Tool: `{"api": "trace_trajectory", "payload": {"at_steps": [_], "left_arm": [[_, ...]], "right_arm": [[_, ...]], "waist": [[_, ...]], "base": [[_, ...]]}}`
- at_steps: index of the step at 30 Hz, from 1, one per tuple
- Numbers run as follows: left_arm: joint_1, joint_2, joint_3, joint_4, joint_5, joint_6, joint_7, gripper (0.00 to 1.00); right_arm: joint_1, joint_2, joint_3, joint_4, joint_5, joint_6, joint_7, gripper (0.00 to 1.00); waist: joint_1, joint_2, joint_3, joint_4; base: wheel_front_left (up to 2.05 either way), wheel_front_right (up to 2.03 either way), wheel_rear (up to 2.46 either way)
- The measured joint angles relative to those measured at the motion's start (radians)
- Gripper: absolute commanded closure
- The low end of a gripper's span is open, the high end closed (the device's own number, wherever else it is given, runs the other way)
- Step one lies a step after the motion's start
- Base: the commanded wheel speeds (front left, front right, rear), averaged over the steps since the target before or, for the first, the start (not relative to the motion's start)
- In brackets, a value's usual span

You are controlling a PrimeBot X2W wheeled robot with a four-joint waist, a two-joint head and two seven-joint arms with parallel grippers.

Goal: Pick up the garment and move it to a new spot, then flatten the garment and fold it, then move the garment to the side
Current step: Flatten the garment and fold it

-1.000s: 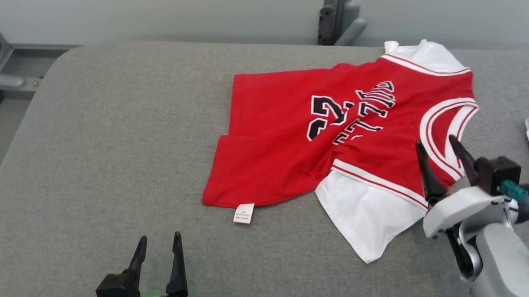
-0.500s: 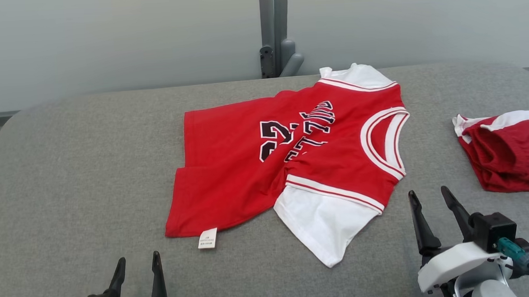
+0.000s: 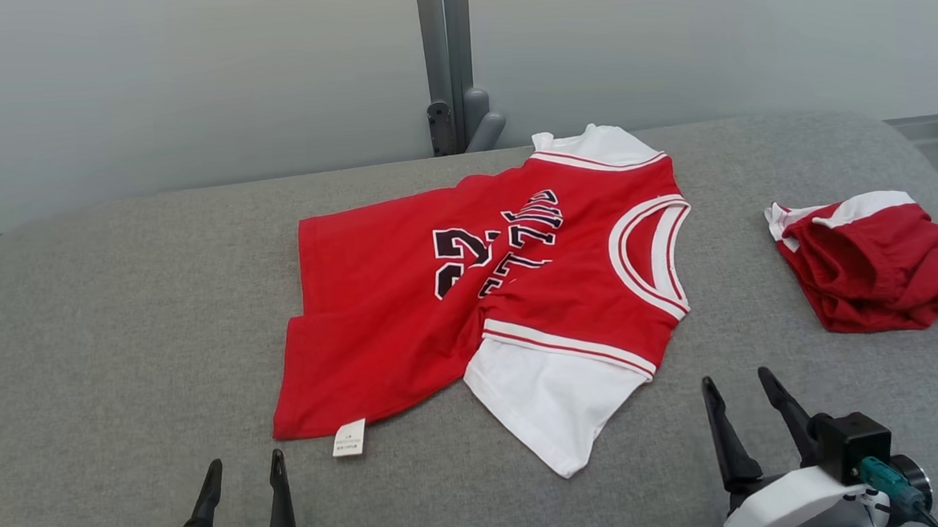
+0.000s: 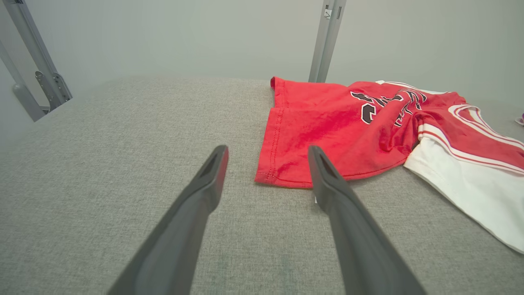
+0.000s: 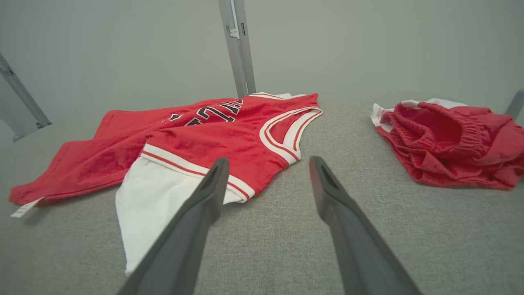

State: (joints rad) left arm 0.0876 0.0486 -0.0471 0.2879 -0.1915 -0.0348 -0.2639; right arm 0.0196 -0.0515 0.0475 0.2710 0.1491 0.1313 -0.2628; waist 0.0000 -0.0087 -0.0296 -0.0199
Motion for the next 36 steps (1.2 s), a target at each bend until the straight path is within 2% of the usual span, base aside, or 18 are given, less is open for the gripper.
{"api": "trace_trajectory", "payload": {"at_steps": [5, 12, 15, 21, 26, 27, 28, 29, 36], "left_arm": [[-0.002, 0.0, -0.02, 0.001, 0.0, 0.0, 0.0, 0.0], [-0.041, 0.0, -0.064, 0.01, -0.002, -0.001, 0.0, 0.0], [-0.06, 0.0, -0.081, 0.013, -0.005, -0.001, 0.0, 0.0], [-0.083, 0.0, -0.088, 0.02, -0.004, -0.001, 0.0, 0.0], [-0.096, 0.0, -0.09, 0.025, -0.004, -0.001, 0.0, 0.0], [-0.098, 0.0, -0.091, 0.025, -0.004, -0.001, 0.0, 0.0], [-0.098, 0.0, -0.092, 0.026, -0.004, 0.0, 0.0, 0.0], [-0.098, 0.0, -0.094, 0.026, -0.004, 0.0, 0.0, 0.0], [-0.107, 0.0, -0.091, 0.021, -0.047, -0.009, 0.0, 0.0]], "right_arm": [[-0.006, 0.001, 0.051, 0.028, 0.022, 0.0, 0.0, 0.0], [-0.055, 0.002, 0.241, 0.157, 0.13, 0.0, 0.0, 0.0], [-0.09, 0.003, 0.292, 0.209, 0.172, 0.0, 0.0, 0.0], [-0.151, 0.003, 0.328, 0.313, 0.22, 0.0, -0.003, 0.0], [-0.192, 0.003, 0.345, 0.345, 0.238, 0.0, -0.005, 0.0], [-0.197, 0.002, 0.353, 0.354, 0.237, 0.0, -0.008, 0.5], [-0.203, 0.001, 0.358, 0.361, 0.238, 0.0, -0.011, 0.82], [-0.209, 0.001, 0.362, 0.366, 0.238, 0.0, -0.011, 1.0], [-0.203, -0.019, 0.332, 0.338, 0.184, 0.001, -0.003, 1.0]], "waist": [[0.0, 0.0, 0.018, 0.013], [0.0, 0.0, 0.076, 0.04], [0.0, 0.0, 0.106, 0.056], [0.0, 0.0, 0.152, 0.092], [0.0, 0.0, 0.178, 0.113], [0.0, 0.0, 0.181, 0.116], [0.0, 0.0, 0.183, 0.118], [0.0, 0.0, 0.184, 0.119], [0.0, 0.0, 0.182, 0.093]], "base": [[0.0, 0.0, 0.0], [0.0, 0.0, 0.0], [0.0, 0.0, 0.0], [0.0, 0.0, 0.0], [0.0, 0.0, 0.0], [0.0, 0.0, 0.0], [0.0, 0.0, 0.0], [0.0, 0.0, 0.0], [0.0, 0.0, 0.0]]}}
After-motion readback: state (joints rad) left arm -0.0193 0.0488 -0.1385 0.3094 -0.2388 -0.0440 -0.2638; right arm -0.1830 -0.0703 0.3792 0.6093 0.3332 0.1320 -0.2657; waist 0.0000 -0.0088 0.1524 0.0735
